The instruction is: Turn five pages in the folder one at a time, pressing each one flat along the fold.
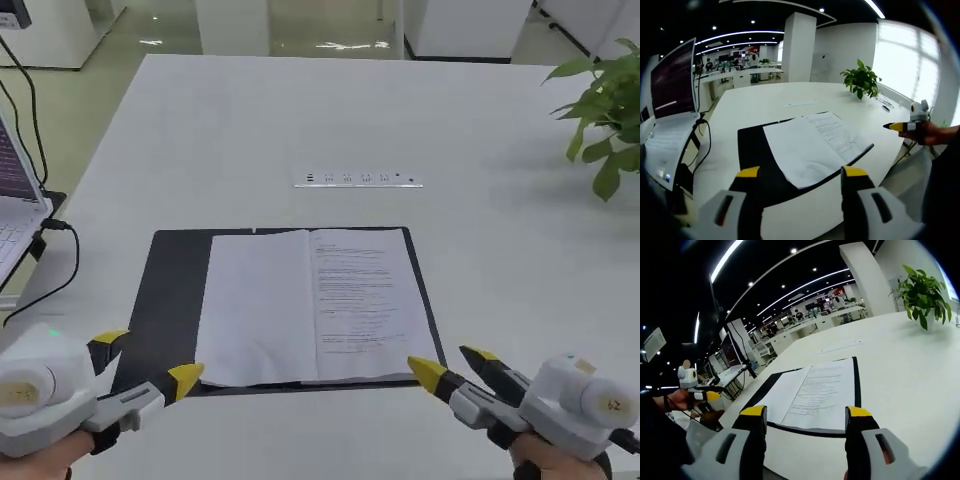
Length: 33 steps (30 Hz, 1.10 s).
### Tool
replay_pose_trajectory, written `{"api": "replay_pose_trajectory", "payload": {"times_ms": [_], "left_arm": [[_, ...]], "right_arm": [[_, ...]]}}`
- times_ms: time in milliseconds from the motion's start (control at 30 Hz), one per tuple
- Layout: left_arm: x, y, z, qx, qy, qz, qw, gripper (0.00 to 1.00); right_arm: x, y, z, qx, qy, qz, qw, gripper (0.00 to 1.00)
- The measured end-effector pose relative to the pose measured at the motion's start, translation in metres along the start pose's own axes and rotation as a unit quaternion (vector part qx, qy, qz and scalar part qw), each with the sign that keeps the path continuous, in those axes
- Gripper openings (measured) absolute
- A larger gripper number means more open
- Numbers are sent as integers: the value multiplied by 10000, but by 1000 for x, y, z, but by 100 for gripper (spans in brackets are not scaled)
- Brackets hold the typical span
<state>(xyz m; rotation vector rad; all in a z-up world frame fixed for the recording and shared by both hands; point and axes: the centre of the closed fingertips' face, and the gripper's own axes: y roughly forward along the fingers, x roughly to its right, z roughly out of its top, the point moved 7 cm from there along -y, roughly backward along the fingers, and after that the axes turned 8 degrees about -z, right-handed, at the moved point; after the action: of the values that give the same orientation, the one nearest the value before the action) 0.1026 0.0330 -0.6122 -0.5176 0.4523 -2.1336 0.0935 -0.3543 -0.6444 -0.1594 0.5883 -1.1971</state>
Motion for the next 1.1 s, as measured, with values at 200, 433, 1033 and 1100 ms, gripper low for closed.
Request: {"api": "replay_pose_trajectory", "payload": {"times_ms": [200,433,1033,1100], "left_arm": [[9,7,5,8,-15,-44,10000,63],[15,18,7,-130,101,-127,9998,63],[53,81,35,-725,601,-954,9910,58],[60,92,36,-838,655,-1116,9880,59]], "right_arm": [[4,-2,-2,-79,30,65,9999,65],[7,-2,-5,-171,-36,128,9998,66],[19,6,-11,-429,-129,208,9988,65],[20,6,-11,-425,-92,212,9988,65]]}}
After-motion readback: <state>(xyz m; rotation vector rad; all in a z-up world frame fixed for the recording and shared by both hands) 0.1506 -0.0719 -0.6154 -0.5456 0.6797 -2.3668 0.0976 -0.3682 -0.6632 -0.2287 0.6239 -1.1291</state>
